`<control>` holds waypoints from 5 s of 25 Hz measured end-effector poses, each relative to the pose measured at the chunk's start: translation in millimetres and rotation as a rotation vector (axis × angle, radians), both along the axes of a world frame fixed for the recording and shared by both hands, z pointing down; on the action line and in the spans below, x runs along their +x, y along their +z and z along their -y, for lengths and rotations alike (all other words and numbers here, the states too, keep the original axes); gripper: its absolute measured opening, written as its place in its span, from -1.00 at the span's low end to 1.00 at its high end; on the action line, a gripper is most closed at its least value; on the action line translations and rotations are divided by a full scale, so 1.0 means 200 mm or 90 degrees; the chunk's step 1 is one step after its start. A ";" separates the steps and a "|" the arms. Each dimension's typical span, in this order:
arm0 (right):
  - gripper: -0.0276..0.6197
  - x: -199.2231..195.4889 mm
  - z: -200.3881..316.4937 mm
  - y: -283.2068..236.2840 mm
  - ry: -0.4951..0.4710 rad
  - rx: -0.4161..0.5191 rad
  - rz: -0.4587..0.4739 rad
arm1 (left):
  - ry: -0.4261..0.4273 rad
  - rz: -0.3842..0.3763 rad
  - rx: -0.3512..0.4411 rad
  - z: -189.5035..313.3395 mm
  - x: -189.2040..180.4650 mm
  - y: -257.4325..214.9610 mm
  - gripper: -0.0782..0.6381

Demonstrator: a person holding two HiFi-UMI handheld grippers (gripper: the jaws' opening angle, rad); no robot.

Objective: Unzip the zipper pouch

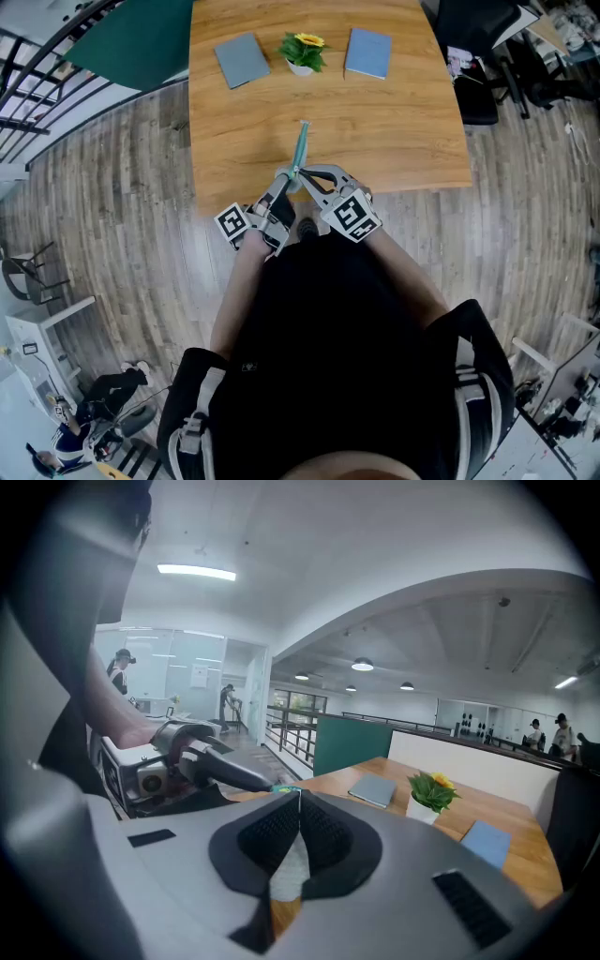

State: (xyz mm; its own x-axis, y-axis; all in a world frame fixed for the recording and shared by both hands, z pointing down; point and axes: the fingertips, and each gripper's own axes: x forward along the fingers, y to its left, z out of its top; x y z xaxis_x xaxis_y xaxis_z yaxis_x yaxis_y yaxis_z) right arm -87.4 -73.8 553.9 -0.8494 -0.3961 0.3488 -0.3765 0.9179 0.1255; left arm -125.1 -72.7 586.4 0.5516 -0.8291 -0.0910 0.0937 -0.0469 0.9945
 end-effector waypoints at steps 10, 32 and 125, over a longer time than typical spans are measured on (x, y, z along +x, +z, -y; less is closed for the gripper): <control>-0.90 0.01 -0.02 0.01 -0.011 0.006 -0.009 | -0.019 -0.076 -0.002 0.02 -0.03 -0.02 -0.33; -0.90 0.02 0.01 0.00 0.018 0.008 -0.009 | -0.001 0.073 0.042 0.03 -0.01 -0.09 -0.78; -0.90 0.16 0.26 0.06 0.133 -0.040 -0.017 | 0.084 0.188 0.077 0.07 0.12 -0.21 -0.78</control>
